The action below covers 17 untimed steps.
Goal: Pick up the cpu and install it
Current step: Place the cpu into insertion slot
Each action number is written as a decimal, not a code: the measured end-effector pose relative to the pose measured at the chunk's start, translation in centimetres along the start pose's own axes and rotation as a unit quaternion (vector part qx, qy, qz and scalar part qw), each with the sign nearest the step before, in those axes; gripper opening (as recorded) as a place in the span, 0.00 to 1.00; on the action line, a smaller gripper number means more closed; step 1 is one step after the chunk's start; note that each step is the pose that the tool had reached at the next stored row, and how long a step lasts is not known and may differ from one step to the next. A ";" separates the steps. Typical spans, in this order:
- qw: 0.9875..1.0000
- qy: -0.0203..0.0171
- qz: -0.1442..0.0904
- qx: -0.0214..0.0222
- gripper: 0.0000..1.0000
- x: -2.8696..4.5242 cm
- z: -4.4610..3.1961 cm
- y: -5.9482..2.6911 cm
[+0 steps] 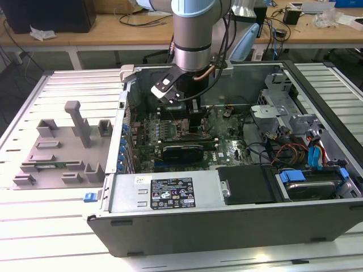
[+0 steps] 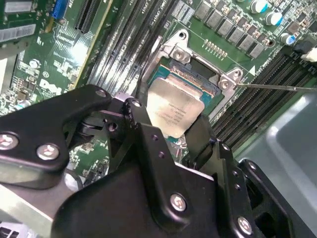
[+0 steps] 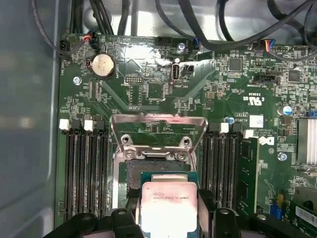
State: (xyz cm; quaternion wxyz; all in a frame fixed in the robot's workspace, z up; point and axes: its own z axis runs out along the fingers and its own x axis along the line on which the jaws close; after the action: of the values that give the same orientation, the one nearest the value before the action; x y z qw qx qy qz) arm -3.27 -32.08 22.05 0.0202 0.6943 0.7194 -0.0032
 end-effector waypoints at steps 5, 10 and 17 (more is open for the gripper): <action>1.000 0.000 -0.006 0.001 0.55 0.65 0.45 0.02; 1.000 0.000 -0.009 0.002 0.55 1.09 1.05 0.02; 1.000 0.000 -0.001 0.003 0.55 0.90 1.42 0.00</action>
State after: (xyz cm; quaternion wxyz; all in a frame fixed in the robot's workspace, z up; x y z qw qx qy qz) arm -3.27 -31.22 20.59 0.0179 0.6937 0.7200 -0.0054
